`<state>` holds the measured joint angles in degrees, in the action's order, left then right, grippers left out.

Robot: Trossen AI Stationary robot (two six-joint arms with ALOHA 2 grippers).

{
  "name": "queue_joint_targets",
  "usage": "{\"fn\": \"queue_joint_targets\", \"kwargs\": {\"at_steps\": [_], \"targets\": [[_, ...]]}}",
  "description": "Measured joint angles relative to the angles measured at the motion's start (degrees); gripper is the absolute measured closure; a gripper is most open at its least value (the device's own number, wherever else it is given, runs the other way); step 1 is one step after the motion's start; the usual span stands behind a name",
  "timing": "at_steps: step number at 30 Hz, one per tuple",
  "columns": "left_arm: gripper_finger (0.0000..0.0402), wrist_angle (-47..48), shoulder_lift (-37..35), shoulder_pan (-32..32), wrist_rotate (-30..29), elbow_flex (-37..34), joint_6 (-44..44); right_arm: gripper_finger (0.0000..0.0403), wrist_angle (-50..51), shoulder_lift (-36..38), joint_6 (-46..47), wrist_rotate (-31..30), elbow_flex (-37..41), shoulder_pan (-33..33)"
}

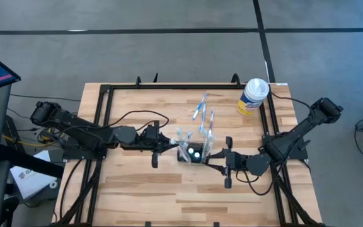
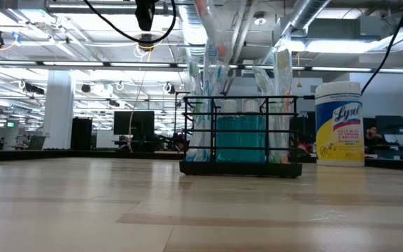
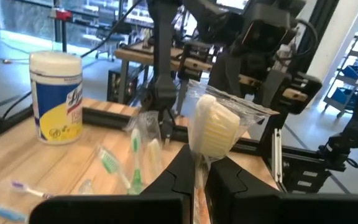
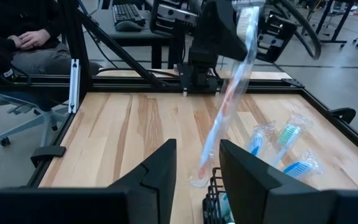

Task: Pick & Place toothbrushing station
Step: Put the orange toothbrush into the wire organizer

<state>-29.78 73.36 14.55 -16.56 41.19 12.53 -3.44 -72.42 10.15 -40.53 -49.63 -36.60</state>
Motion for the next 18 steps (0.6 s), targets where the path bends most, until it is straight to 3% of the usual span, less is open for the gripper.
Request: {"fn": "queue_joint_targets", "kwargs": {"at_steps": [6,13,18], "targets": [[0.0396,3.3,0.0,0.0,-2.2,0.1,2.4,0.0291,0.0,0.0,0.0,0.0,0.0,0.0],[0.0398,19.2,0.0,0.2,-6.4,7.2,4.3,0.0291,0.0,0.0,0.0,0.0,0.0,0.0],[0.0399,25.2,0.6,0.2,-10.8,10.5,4.4,0.0291,0.0,0.0,0.0,0.0,0.0,0.0]]}}
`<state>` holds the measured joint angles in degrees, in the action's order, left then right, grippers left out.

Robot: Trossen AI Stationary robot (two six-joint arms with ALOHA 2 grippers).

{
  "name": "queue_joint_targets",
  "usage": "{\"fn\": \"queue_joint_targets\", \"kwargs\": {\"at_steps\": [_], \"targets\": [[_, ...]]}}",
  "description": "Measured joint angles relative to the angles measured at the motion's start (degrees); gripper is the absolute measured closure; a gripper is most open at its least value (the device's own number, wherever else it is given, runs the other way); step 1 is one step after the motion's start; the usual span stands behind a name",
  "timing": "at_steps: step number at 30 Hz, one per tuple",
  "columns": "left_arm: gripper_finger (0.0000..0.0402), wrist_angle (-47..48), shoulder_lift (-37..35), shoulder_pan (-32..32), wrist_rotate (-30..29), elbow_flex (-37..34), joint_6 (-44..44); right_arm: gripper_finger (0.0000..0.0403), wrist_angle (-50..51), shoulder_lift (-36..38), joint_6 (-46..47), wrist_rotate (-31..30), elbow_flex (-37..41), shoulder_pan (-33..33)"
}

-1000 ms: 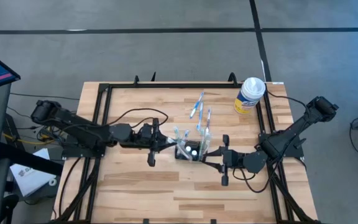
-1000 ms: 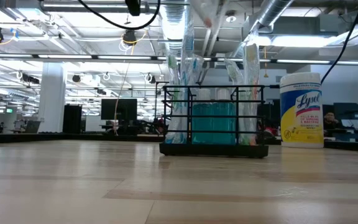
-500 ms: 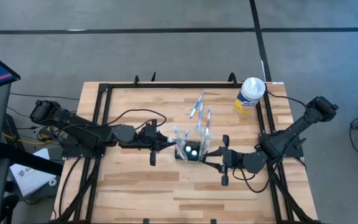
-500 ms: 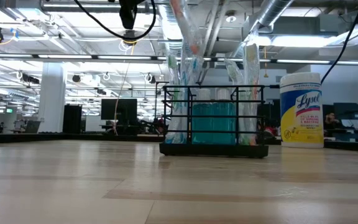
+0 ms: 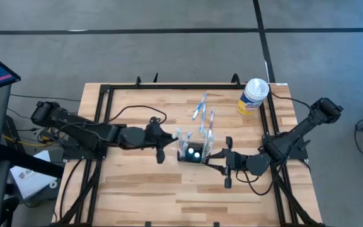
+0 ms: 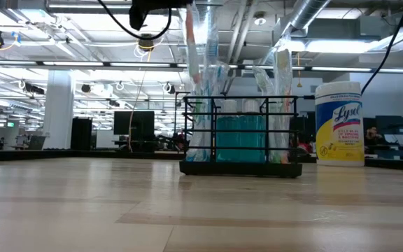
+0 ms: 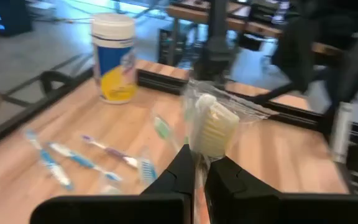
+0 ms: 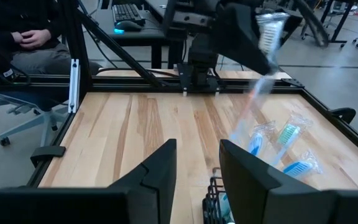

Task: Pick & Place toothbrushing station
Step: Put the orange toothbrush into the wire organizer

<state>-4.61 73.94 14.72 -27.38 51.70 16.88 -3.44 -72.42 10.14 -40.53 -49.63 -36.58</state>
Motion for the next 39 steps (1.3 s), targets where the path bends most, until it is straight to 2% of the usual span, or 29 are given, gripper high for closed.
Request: {"fn": "queue_joint_targets", "kwargs": {"at_steps": [3,10,28,39], "targets": [[0.0399,0.7,1.5,0.0,-2.7,0.7,-0.2,0.0291,0.0,0.0,0.0,0.0,0.0,0.0],[0.0399,0.7,5.4,0.0,-2.8,3.0,-1.5,0.0291,0.1,0.0,0.0,0.0,0.0,0.3],[0.0398,0.9,7.2,0.7,-2.9,2.9,-1.5,0.0291,0.5,0.0,0.0,0.0,0.0,0.3],[0.0397,-1.0,12.2,1.0,-3.0,2.9,-1.3,0.0291,1.6,0.0,0.0,0.0,0.0,0.3]]}}
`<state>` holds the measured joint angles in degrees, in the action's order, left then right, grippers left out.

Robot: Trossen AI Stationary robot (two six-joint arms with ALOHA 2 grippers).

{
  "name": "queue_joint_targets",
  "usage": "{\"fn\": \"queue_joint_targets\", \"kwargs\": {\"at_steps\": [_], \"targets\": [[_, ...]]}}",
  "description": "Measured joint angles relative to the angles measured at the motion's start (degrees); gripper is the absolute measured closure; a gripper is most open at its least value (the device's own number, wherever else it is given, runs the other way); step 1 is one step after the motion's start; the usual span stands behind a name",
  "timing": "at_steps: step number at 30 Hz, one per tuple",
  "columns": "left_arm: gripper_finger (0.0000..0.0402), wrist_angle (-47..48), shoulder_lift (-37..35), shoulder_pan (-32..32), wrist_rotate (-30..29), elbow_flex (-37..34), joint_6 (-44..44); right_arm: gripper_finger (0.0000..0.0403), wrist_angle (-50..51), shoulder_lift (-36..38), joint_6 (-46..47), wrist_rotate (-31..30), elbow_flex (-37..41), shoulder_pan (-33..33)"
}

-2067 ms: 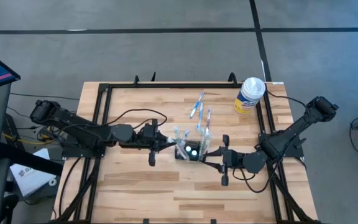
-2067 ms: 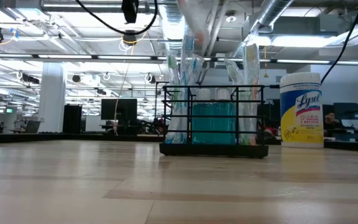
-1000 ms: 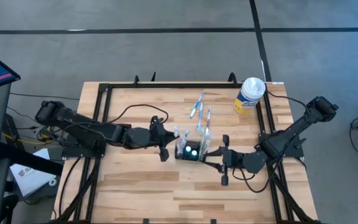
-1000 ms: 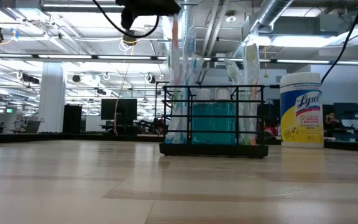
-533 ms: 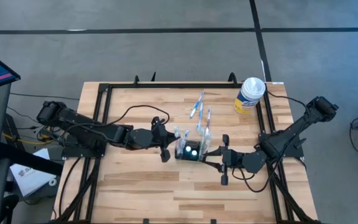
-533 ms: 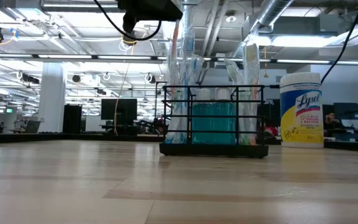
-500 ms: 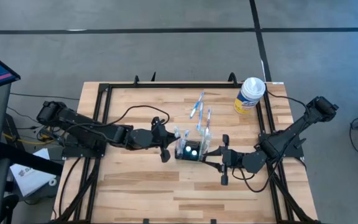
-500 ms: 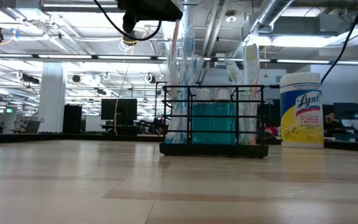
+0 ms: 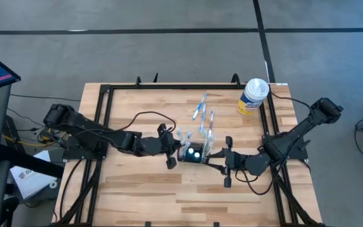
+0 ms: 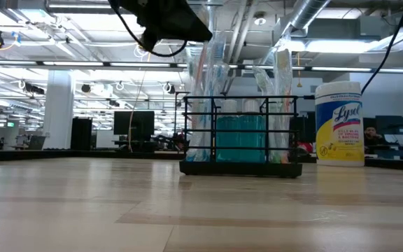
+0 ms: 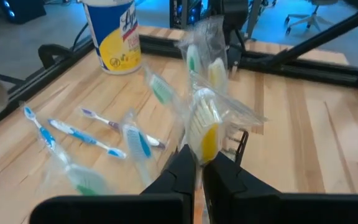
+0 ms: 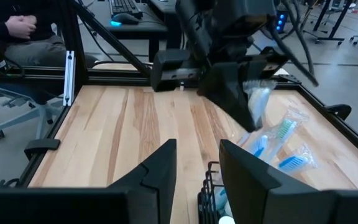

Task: Pick & Place toothbrushing station
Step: Put the orange toothbrush into the wire organizer

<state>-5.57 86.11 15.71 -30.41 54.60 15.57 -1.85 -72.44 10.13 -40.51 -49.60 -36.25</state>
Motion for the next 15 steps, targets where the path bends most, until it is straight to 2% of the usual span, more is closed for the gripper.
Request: {"fn": "queue_joint_targets", "kwargs": {"at_steps": [15], "targets": [[0.0396,-2.5,1.8,1.6,-1.3,-1.0,1.4,0.0291,0.2,0.0,0.0,0.0,0.0,0.0]]}}
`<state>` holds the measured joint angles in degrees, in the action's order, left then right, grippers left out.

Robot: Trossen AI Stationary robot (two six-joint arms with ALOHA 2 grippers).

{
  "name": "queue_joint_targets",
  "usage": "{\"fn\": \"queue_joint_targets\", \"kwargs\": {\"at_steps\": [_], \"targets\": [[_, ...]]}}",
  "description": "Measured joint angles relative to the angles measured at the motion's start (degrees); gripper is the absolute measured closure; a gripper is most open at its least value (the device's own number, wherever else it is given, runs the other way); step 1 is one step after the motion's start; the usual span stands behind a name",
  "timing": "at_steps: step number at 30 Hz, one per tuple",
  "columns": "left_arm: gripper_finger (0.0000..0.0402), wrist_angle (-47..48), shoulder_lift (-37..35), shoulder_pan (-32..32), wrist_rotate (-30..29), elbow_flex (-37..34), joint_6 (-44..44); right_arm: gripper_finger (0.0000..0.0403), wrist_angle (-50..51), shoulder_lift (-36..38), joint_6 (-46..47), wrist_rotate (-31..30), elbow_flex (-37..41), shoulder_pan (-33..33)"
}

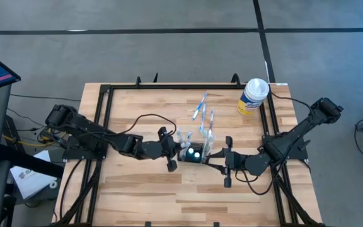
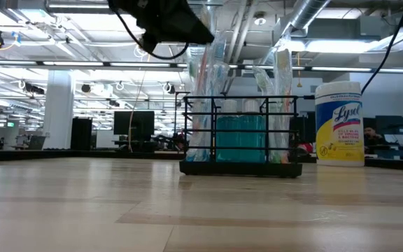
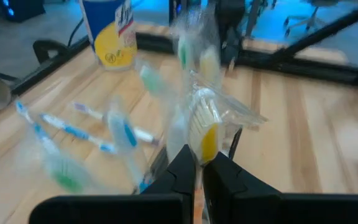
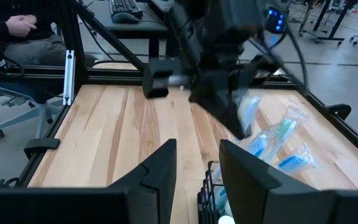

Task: Pick & Place toothbrushing station
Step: Put the orange toothbrush into the wire organizer

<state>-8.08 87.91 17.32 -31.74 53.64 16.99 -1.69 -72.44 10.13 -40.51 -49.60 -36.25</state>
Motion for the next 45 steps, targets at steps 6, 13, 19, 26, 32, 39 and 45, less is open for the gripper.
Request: {"fn": "queue_joint_targets", "kwargs": {"at_steps": [6,13,19,26,32,39,45], "targets": [[0.0396,-3.1,2.2,0.0,-1.2,-2.0,0.5,0.0291,0.0,0.0,0.0,0.0,0.0,0.0],[0.0395,-3.4,2.6,0.0,-1.2,-2.0,0.5,0.0291,0.0,0.0,0.0,0.0,0.0,0.0],[0.0395,-3.4,2.6,0.0,-1.3,-2.0,0.5,0.0291,0.0,0.0,0.0,0.0,0.0,0.0],[0.0395,-3.4,2.6,0.0,-1.5,-2.1,0.5,0.0291,0.0,0.0,0.0,0.0,0.0,0.0],[0.0395,-5.4,2.6,-1.1,-1.9,-5.6,4.5,0.0291,0.1,0.0,0.0,0.0,0.0,0.0],[0.038,-10.9,2.6,-1.3,-1.1,-7.4,2.9,0.0291,0.1,0.0,0.0,0.0,0.0,0.0],[0.0344,-11.1,2.6,-1.3,-0.9,-7.4,2.8,0.0291,0.1,0.0,0.0,0.0,0.0,0.0]]}}
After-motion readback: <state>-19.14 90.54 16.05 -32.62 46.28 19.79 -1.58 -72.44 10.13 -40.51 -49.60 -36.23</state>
